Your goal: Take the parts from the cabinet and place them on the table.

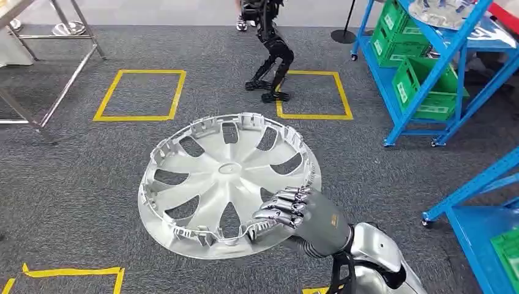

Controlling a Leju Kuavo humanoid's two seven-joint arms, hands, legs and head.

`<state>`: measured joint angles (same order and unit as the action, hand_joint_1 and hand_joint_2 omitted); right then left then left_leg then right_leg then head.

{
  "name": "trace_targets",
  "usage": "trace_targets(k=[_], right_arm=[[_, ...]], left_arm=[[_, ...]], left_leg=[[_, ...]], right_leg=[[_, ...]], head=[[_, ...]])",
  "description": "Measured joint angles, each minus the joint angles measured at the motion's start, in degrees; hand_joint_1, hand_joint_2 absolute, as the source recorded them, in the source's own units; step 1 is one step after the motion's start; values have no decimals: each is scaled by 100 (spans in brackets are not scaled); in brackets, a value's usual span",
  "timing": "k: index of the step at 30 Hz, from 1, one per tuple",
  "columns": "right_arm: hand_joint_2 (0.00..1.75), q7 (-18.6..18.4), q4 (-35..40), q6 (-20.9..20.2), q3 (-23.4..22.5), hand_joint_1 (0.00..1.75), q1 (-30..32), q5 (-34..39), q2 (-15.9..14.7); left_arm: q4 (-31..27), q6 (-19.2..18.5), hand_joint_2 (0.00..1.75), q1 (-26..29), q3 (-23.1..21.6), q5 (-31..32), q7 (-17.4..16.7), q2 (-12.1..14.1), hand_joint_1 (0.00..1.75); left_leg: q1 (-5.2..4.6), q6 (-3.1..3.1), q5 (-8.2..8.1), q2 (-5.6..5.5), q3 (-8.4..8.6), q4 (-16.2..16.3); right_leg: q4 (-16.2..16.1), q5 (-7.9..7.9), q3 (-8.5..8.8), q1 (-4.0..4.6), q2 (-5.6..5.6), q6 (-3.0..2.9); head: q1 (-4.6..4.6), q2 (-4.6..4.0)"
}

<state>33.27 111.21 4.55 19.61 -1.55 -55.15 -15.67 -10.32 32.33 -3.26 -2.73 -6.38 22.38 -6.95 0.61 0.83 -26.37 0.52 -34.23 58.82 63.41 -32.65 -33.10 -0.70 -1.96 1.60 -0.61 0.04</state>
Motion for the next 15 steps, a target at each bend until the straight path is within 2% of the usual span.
trace_targets(k=[1, 2, 3, 4, 5, 6, 7, 8, 9, 10, 12, 13, 14, 15], right_arm=[[175, -2, 0, 0, 0, 175, 43, -2, -2], [175, 0, 0, 0, 0, 175, 68, -2, -7], [175, 0, -2, 0, 0, 175, 75, -2, -7], [175, 0, -2, 0, 0, 175, 80, -2, -7], [175, -2, -2, 0, 0, 175, 92, -2, -7], [175, 0, -2, 0, 0, 175, 101, -4, -7], [175, 0, -2, 0, 0, 175, 105, -4, -9], [175, 2, -2, 0, 0, 175, 109, -13, -7], [175, 4, -7, 0, 4, 175, 132, -42, -7], [175, 19, -2, 15, 11, 175, 162, -55, -2], [175, 44, -4, 33, 22, 175, 191, -94, -4], [175, 99, -4, 44, 24, 175, 182, -83, -4], [175, 142, -9, 46, 26, 175, 173, -63, -2], [175, 188, -29, 55, 28, 175, 173, -41, -2]], left_arm=[[-2, 0, 0, -12, 0, 5, 0, -4, 0], [-2, 0, 0, -14, 0, 11, 0, -5, 0], [0, 0, 0, -10, 0, 22, 0, -5, 0], [0, 0, 0, -1, 0, 31, 0, 0, 0], [0, 0, 0, 6, 0, 33, 2, 9, 0], [2, 0, 0, 8, 0, 42, 9, 11, 0], [2, 0, 0, 5, 0, 48, 20, 11, 0], [2, 0, 0, 4, 0, 53, 39, 11, 0], [0, 0, 0, 3, 0, 50, 55, 11, 0], [0, 0, 0, 2, 0, 44, 66, 43, 0], [2, 9, 0, 31, 0, 35, 70, 52, 0], [9, 37, 0, 49, 2, 7, 50, 63, 0], [13, 61, 0, 51, 9, -35, 46, 94, 0], [13, 72, 0, 46, 22, -79, 39, 85, 0]], left_leg=[[0, 21, 10, -77, -17, 1], [-6, 28, 15, -165, -35, 4], [-10, 30, 19, -244, -50, 13], [-11, 26, 24, -329, -57, 21], [-11, 20, 28, -419, -58, 29], [-10, 9, 35, -514, -56, 40], [-6, -5, 40, -591, -56, 48], [1, -23, 46, -657, -62, 60], [-13, -84, 67, -723, -85, 53], [-5, -124, 78, -805, -107, 58], [13, -206, 122, -900, -132, -6], [19, -252, 145, -969, -178, -25], [24, -251, 103, -813, -188, 57], [-23, -254, -80, -467, -297, 266]], right_leg=[[444, -225, -216, -1, 120, 8], [932, -423, -462, 4, 166, 11], [1273, -511, -649, 8, 180, 9], [1360, -452, -712, 7, 185, 3], [1141, -258, -619, 3, 192, -11], [683, 10, -399, -4, 212, -28], [178, 251, -149, -15, 290, -43], [-296, 411, 89, -35, 513, -57], [-383, 310, 120, -10, 696, -31], [-435, 357, 120, 2, 659, -68], [-437, 365, 115, 52, 544, -133], [-471, 396, 125, 23, 463, -190], [-507, 430, 125, 4, 359, -239], [-513, 433, 120, 12, 294, -288]], head=[[-9, 0], [-16, 0], [-18, -2], [-16, -2], [-18, 0], [-18, -2], [-22, -2], [-24, -2], [-13, 0], [-38, -2], [-29, 0], [-35, 0], [-35, -2], [7, 0]])
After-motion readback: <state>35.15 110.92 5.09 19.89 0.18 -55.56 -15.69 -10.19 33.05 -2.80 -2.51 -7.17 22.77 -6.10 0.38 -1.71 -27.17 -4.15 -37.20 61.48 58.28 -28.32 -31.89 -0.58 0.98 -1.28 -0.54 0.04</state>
